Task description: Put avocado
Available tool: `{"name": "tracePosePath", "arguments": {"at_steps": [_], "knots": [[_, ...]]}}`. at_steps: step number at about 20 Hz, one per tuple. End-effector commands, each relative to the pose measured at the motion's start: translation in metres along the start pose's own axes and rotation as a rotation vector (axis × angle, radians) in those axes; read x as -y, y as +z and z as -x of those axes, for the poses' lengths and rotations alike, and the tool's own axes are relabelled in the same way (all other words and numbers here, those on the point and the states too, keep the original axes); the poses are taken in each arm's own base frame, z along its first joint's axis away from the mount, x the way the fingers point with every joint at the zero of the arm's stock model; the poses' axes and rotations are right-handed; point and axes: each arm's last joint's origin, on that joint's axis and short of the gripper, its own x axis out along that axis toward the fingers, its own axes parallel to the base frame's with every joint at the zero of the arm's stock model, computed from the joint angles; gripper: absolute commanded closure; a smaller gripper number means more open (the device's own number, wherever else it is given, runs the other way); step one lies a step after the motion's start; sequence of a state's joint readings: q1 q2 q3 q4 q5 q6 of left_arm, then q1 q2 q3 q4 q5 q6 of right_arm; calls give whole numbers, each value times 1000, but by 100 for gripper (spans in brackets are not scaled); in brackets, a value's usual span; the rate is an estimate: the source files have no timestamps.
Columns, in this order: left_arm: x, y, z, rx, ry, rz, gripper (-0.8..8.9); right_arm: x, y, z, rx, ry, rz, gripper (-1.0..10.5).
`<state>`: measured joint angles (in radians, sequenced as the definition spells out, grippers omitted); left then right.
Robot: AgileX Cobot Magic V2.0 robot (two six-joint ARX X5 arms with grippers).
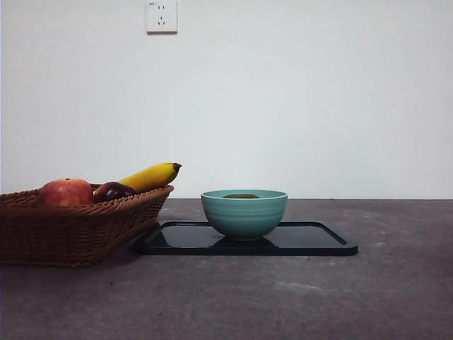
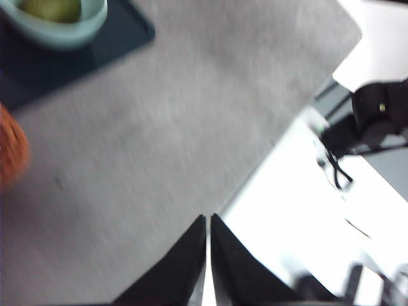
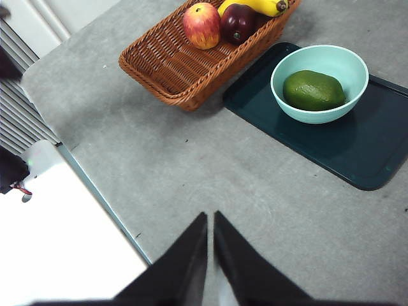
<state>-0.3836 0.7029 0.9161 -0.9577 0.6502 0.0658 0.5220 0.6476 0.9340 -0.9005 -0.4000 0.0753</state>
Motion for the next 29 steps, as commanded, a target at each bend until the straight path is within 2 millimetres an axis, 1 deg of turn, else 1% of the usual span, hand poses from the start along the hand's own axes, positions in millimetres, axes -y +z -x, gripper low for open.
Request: {"name": "tracePosePath", "arguments": {"at_steps": [1,2,3,4,6,7,9,11,14,18,22,29], "knots": [[-2,16,12,246,130,-281,805,-1,2,0,8,8,5,940],[-4,19,17,361,212,-342,805,-1,2,0,8,8,5,940],[-8,18,22,496,334,-401,805,-1,2,0,8,8,5,940],[-12,15,25,594,442,-431,805,-1,2,0,8,8,5,940],[-21,-2,27,745,644,-460,805,-1,2,0,8,8,5,940],[-27,-14,24,786,741,-444,805,-1,2,0,8,8,5,940],[-39,-38,16,792,879,-383,805,-1,2,0,8,8,5,940],[-51,-61,4,772,950,-317,805,-1,2,0,8,8,5,940],[-64,-90,-12,740,978,-257,805,-1,2,0,8,8,5,940],[-75,-114,-29,685,960,-184,805,-1,2,0,8,8,5,940],[-83,-131,-40,633,956,-152,805,-1,2,0,8,8,5,940],[-90,-147,-51,539,943,-87,805,-1,2,0,8,8,5,940]]}}
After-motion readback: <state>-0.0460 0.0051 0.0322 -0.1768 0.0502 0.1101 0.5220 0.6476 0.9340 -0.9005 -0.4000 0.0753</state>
